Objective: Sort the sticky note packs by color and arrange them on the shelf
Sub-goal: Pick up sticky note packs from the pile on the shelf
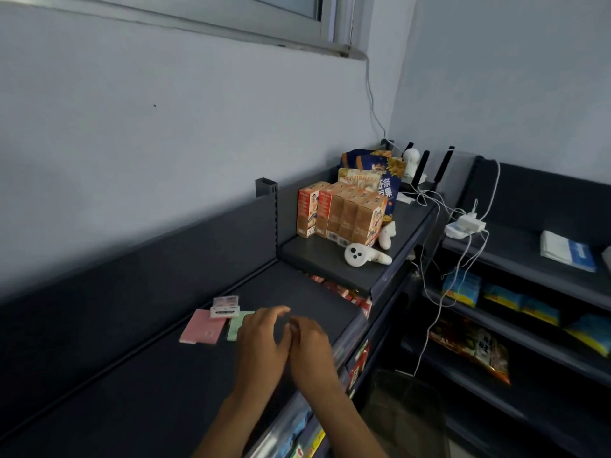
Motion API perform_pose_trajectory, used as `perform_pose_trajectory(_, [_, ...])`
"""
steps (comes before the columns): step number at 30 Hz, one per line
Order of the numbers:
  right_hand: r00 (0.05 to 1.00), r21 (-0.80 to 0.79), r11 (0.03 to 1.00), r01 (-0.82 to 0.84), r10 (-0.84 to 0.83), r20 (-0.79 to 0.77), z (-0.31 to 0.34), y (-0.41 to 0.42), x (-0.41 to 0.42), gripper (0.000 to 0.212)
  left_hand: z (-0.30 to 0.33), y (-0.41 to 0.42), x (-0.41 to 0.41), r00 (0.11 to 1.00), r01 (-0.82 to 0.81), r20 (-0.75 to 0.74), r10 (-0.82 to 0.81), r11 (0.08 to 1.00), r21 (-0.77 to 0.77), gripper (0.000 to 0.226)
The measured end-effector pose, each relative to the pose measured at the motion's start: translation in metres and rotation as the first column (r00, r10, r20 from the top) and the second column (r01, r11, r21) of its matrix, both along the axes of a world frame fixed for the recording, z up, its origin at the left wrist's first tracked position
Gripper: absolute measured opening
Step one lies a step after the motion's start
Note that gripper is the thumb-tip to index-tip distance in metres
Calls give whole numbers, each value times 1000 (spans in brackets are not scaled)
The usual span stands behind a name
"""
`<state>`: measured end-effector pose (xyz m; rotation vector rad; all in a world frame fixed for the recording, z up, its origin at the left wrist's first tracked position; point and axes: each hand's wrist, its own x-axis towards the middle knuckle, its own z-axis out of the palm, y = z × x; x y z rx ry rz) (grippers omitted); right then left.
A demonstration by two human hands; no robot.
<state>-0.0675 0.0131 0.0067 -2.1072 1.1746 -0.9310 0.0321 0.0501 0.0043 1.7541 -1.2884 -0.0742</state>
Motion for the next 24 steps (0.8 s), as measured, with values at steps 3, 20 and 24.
perform_pose_trajectory(3, [999, 25, 1000, -1, 2, -32, -2, -18, 13, 18, -8, -18, 16, 1000, 3, -9, -3, 999, 36, 37])
perform_pose_trajectory(20, [927, 61, 964, -260, 267, -264, -46, -90, 95, 23, -31, -65, 88, 983, -121, -119, 138, 983, 139, 41])
perform_pose_trajectory(24, [805, -50, 914, -402, 327, -495, -42, -105, 95, 19, -30, -76, 87, 971, -179, -124, 204, 966, 186, 38])
